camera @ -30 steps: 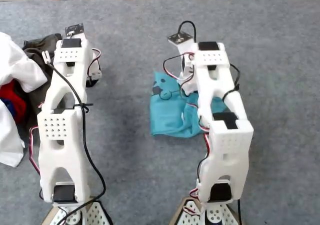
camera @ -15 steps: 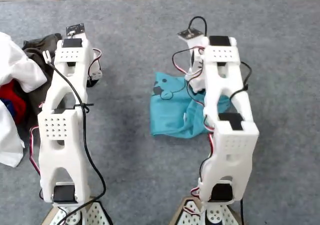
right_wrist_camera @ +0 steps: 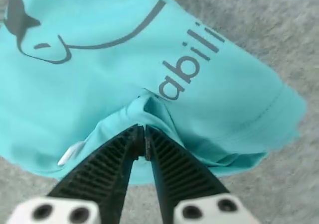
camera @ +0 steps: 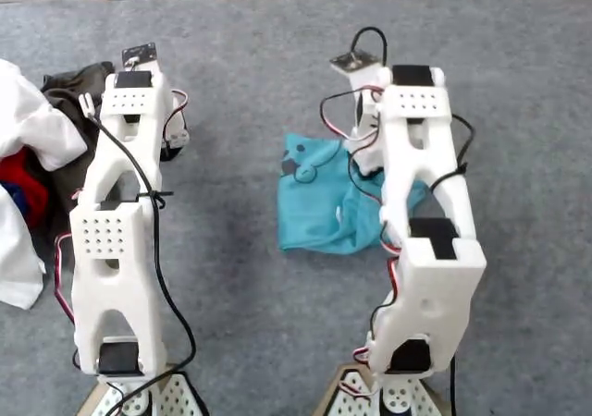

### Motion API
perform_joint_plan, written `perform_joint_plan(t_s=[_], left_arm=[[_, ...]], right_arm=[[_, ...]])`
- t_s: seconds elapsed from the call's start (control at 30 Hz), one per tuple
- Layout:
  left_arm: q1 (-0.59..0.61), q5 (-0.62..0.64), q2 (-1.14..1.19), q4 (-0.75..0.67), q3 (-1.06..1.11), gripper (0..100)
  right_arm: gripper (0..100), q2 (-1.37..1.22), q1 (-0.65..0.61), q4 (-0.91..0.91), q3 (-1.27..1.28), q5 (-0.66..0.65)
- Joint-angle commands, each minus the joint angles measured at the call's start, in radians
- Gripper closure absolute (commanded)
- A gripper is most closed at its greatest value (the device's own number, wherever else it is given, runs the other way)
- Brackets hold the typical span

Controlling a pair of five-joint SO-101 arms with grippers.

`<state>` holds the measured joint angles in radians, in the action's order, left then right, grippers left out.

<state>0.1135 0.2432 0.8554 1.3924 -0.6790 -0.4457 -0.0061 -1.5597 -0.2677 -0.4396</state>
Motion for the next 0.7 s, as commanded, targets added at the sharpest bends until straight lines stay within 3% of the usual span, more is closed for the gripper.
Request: perform_joint_plan(t_s=[0.0, 0.27, 0.43, 0.67], left_arm=[[-0.010, -0.012, -0.009, -0.020, -0.024, 97], [-0.010, -0.012, -0.009, -0.025, -0.024, 97], [-0.008, -0.012, -0.009, -0.025, -0.024, 97], [-0.008, -0.012, -0.009, -0.025, -0.027, 97]], right_arm=[[98.5, 0.061, -0.031, 0.020, -0.007, -0.003], [98.5, 0.048, -0.138, 0.106, -0.039, -0.003], [98.4, 0.031, -0.118, 0.178, 0.068, -0.006], [98.5, 0.033, -0.063, 0.089, 0.082, -0.008]])
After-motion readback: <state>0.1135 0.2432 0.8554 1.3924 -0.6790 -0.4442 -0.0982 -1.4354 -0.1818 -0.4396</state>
